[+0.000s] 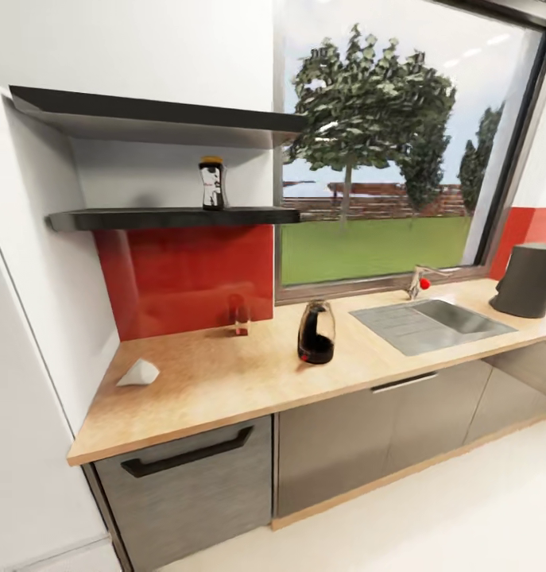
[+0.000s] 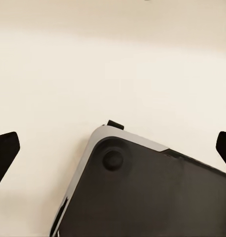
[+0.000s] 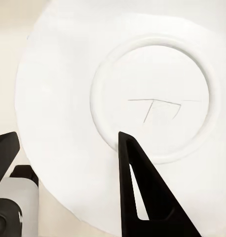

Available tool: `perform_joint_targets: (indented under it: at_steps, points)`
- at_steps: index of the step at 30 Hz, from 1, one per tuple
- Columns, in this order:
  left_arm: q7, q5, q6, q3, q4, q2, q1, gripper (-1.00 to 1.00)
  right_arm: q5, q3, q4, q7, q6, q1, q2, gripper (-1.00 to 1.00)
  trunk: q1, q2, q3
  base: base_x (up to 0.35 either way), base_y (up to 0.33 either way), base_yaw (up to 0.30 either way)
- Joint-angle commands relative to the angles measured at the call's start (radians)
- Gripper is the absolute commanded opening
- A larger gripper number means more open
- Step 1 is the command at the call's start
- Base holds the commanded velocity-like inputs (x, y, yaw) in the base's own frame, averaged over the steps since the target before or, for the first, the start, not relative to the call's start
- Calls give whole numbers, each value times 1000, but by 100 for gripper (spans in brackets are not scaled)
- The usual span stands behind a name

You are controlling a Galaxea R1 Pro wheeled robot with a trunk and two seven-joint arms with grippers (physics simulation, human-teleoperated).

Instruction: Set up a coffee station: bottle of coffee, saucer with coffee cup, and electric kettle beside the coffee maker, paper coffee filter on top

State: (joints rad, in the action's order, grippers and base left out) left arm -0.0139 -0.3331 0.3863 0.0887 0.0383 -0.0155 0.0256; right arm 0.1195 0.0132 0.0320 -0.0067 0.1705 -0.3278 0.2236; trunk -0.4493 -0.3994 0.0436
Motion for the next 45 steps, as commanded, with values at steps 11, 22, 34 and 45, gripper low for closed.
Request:
perform_joint_targets:
  at_steps: [11,22,34,45]
  points:
    - [-1,8,2,7,-2,5,1,100,8,2,3,-1,6,0,0,-100,-1,-1,0,228,-248,32]
    - [-1,8,3,5,-2,11,1,100,8,2,3,-1,6,0,-1,-100,-1,-1,0,205,-275,0]
    - [-1,8,3,5,-2,11,1,100,8,2,3,-1,6,0,-1,-100,-1,-1,0,139,-297,0]
    - [-1,8,3,5,-2,11,1,100,6,2,3,-1,6,0,-1,-100,-1,-1,0,109,-298,15]
